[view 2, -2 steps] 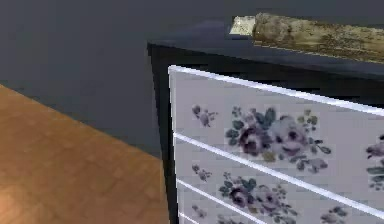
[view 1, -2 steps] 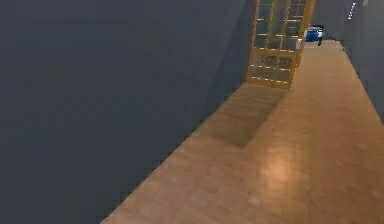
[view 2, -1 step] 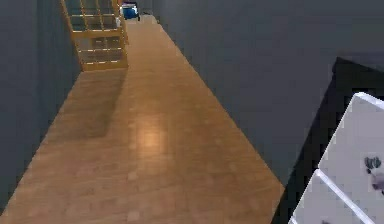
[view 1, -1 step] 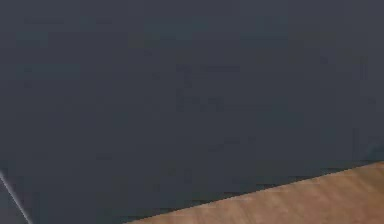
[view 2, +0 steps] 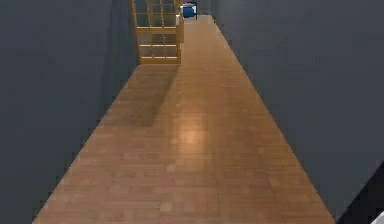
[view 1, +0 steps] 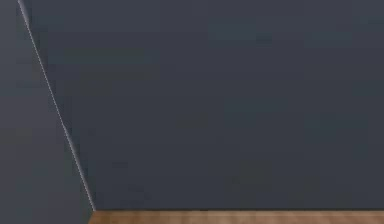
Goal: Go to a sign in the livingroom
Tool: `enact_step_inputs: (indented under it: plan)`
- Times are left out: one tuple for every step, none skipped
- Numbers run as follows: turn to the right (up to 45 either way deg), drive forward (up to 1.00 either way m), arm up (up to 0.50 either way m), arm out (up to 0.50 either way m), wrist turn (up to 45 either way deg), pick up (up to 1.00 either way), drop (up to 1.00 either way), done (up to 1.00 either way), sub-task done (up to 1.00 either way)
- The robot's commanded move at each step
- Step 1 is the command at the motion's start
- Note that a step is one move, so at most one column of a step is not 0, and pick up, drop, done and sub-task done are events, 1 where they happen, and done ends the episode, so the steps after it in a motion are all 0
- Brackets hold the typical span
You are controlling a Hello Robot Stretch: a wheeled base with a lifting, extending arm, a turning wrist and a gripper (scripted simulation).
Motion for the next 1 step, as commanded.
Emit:
enact_step_inputs:
  plan:
    - [0.0, 0.05, 0.00, 0.00, 0.0, 0.00, 0.00, 0.00, 0.00]
